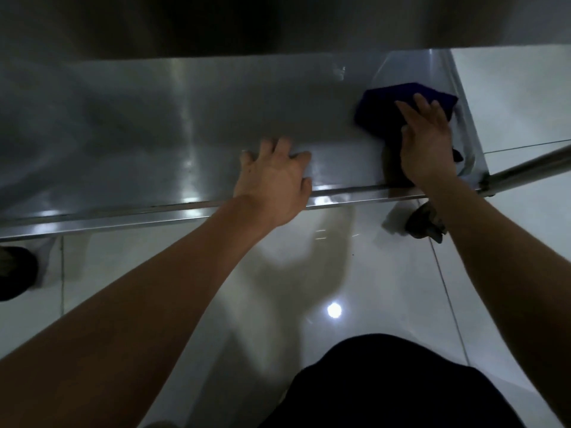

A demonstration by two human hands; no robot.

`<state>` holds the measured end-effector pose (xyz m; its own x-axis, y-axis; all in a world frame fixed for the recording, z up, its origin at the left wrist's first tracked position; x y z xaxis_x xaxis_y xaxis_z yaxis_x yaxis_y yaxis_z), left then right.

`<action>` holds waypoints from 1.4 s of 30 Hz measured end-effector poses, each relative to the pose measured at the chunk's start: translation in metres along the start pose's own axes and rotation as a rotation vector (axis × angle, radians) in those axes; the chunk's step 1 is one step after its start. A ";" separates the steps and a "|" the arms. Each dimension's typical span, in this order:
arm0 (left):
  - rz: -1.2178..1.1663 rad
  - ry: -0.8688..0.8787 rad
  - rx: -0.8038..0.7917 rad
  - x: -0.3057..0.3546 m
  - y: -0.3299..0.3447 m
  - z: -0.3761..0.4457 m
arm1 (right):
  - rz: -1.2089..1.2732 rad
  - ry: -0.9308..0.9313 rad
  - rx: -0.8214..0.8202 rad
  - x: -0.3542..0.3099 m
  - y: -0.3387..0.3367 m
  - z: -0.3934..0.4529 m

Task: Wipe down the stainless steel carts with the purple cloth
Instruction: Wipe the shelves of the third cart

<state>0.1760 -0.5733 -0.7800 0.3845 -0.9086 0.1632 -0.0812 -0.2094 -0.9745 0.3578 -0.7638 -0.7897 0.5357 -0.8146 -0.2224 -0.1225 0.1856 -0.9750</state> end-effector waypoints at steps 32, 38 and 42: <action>-0.035 -0.114 0.093 -0.122 -0.012 -0.015 | -0.017 -0.252 -0.111 -0.182 0.058 0.049; -0.027 -0.138 0.125 -0.119 -0.011 -0.015 | 0.024 -0.396 -0.127 -0.235 0.075 0.055; -0.024 -0.122 0.111 -0.102 -0.009 -0.010 | 0.048 -0.442 -0.124 -0.222 0.071 0.059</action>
<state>0.1283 -0.4820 -0.7867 0.4947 -0.8516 0.1734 0.0291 -0.1831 -0.9827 0.2794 -0.5377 -0.8099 0.8284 -0.4893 -0.2727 -0.2408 0.1284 -0.9620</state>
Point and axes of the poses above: each hand's wrist, its own z-axis towards the middle knuckle, its own y-axis out of the palm, x = y × z, the point moved 5 cm from there along z, towards the middle knuckle, and after that the axes turned 8 degrees about -y, right-handed, at the moved point
